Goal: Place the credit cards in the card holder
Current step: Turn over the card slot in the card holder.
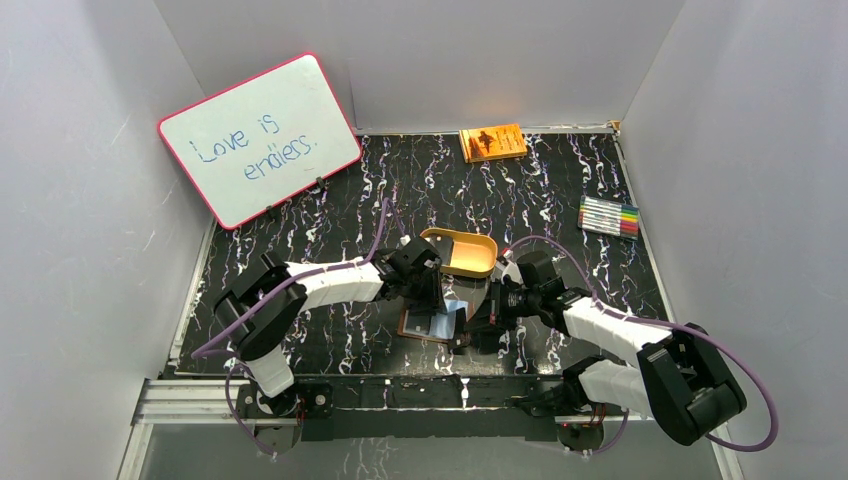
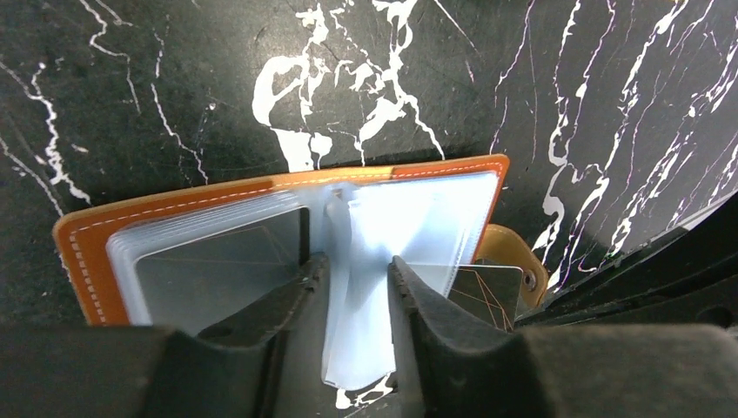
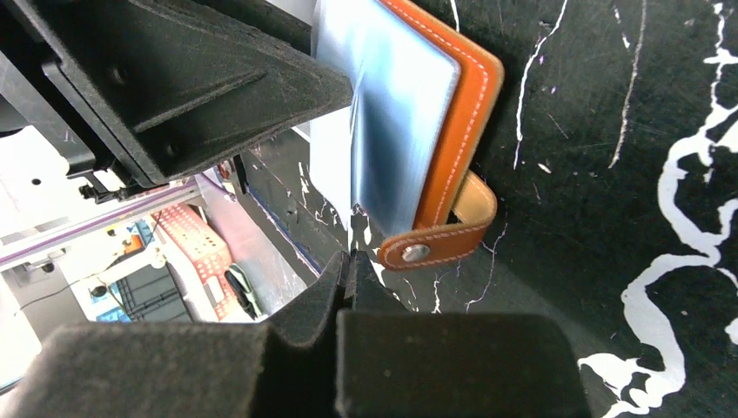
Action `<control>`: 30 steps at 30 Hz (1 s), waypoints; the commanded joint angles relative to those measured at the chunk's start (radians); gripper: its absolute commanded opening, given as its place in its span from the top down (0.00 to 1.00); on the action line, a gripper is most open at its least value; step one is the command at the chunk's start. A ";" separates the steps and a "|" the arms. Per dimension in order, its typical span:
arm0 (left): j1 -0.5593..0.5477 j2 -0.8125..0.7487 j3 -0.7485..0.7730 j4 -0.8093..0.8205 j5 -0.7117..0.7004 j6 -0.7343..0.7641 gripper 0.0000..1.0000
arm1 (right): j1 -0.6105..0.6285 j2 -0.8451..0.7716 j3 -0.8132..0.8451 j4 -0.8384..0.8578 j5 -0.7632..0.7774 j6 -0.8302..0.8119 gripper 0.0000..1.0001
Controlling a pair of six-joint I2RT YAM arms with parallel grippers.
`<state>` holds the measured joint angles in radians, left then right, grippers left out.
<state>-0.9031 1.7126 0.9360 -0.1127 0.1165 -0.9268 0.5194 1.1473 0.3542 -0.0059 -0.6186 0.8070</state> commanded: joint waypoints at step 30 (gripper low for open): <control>0.020 -0.299 0.090 -0.280 -0.153 0.070 0.45 | 0.083 0.098 0.122 0.129 -0.017 0.021 1.00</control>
<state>-0.8921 1.5681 1.0325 -0.3275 0.0658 -0.8673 0.5694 1.2270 0.3988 0.0601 -0.6334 0.8146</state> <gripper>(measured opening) 0.545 0.011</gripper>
